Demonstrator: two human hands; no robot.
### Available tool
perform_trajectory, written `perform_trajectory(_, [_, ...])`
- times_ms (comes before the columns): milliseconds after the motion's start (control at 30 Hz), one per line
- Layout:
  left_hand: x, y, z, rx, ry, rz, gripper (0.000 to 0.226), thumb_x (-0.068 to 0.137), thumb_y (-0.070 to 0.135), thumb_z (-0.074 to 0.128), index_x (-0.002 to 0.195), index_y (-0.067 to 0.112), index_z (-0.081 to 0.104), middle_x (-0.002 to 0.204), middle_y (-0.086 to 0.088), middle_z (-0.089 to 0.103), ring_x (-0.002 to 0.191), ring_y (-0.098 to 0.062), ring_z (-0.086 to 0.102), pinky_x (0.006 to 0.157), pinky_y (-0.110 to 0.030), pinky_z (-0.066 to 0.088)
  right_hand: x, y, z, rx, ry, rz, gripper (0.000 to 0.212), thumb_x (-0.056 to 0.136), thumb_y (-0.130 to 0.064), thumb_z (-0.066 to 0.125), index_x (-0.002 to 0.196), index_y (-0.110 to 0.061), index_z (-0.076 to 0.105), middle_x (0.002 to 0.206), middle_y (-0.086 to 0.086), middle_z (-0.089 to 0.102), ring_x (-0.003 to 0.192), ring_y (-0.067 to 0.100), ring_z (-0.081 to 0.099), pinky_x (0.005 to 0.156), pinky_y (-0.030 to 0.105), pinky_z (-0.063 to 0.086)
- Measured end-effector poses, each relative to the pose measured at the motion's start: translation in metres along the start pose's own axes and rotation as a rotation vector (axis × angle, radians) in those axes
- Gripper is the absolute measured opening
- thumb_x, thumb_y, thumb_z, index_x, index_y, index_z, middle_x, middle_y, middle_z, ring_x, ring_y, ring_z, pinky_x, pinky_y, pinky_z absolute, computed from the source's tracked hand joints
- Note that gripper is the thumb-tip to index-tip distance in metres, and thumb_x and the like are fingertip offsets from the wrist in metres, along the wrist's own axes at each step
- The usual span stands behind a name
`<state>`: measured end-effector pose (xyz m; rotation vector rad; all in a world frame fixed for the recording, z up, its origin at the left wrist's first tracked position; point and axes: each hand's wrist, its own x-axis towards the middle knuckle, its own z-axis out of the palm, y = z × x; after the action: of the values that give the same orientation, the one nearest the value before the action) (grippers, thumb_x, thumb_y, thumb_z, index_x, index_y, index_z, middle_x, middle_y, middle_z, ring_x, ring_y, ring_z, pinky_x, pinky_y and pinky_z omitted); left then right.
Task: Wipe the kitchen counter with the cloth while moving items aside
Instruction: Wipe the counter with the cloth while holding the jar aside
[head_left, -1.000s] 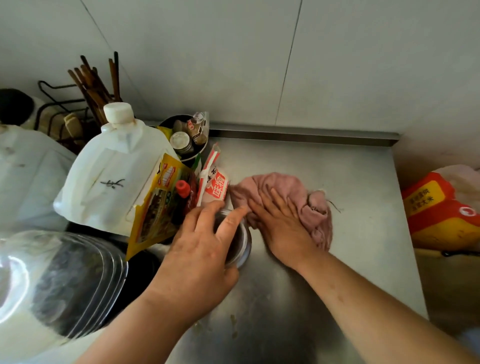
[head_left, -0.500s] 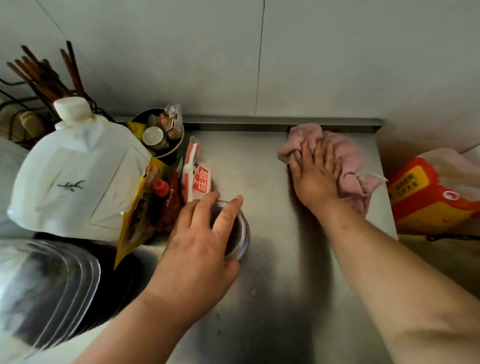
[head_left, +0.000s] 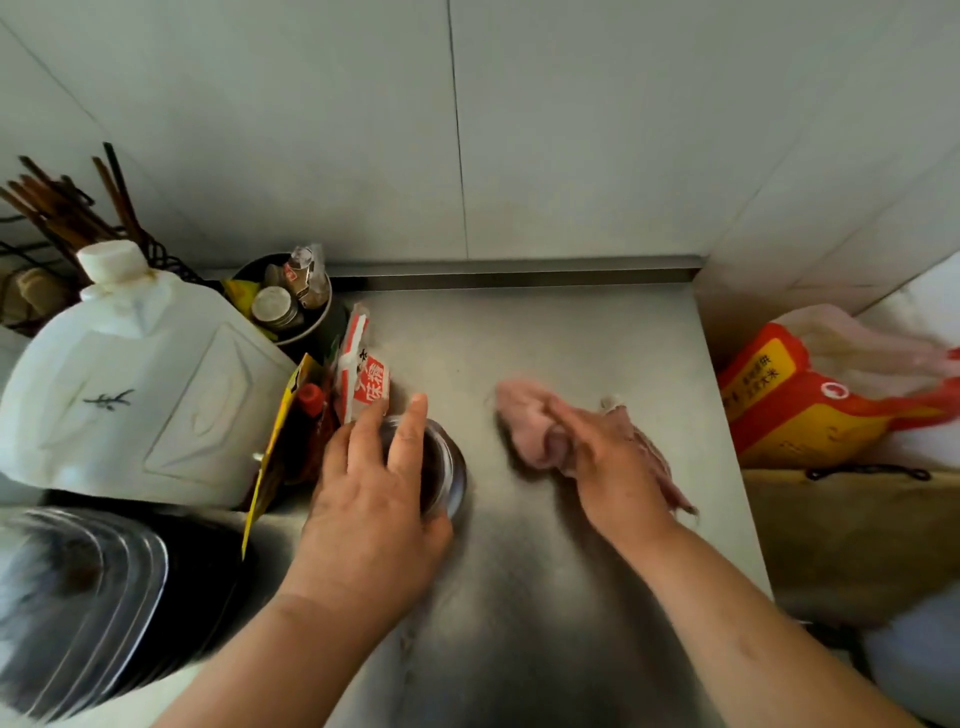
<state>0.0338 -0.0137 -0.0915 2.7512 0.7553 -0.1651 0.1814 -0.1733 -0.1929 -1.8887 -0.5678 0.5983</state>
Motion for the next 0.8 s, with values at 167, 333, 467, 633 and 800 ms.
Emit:
perform_trajectory(167, [0.006,0.007,0.002,-0.005,0.032,-0.019,0.094,0.082,0.042,0.054,0.15,0.028,-0.01,0.158,-0.01,-0.003,0.142,-0.03,0.007,0.116,-0.038,0.009,0.036,-0.033,-0.023,0.029,0.172,0.152,0.034,0.099,-0.025,0.043,0.127,-0.04,0.054,0.123,0.002,0.064,0.104,0.024,0.064,0.081,0.039,0.054])
perform_trajectory(333, [0.009,0.009,0.005,0.01,0.08,0.017,0.088,0.088,0.037,0.047,0.149,0.026,-0.016,0.159,-0.009,-0.013,0.146,-0.027,-0.009,0.109,-0.032,-0.01,0.045,-0.028,-0.03,-0.538,0.406,0.231,0.059,0.097,-0.014,0.045,0.149,-0.022,0.021,0.157,0.011,0.014,0.143,0.034,0.017,0.11,0.046,0.032])
perform_trajectory(467, [0.002,0.007,0.008,-0.004,0.115,0.03,0.086,0.09,0.035,0.048,0.149,0.027,-0.014,0.159,-0.008,-0.015,0.147,-0.026,-0.009,0.107,-0.029,-0.012,0.047,-0.015,-0.009,-0.748,0.257,0.047,0.061,0.098,-0.044,0.035,0.152,-0.031,0.011,0.162,0.004,0.0,0.147,0.032,-0.004,0.118,0.047,0.009])
perform_trajectory(633, [0.001,0.007,0.011,0.015,0.127,0.041,0.085,0.09,0.036,0.047,0.15,0.025,-0.011,0.159,-0.011,-0.012,0.146,-0.028,-0.006,0.108,-0.03,-0.01,0.05,0.007,0.035,-1.029,-0.1,0.003,0.063,0.097,-0.058,0.013,0.151,-0.034,-0.007,0.16,0.001,-0.016,0.142,0.025,-0.027,0.112,0.043,-0.018])
perform_trajectory(800, [0.001,0.009,0.013,0.008,0.121,0.06,0.083,0.091,0.036,0.046,0.15,0.025,-0.012,0.16,-0.009,-0.011,0.146,-0.027,-0.007,0.111,-0.033,-0.007,-0.01,0.025,0.019,-1.003,-0.129,-0.075,0.054,0.099,-0.051,0.009,0.15,-0.039,-0.006,0.16,-0.008,-0.011,0.144,0.014,-0.022,0.111,0.035,-0.022])
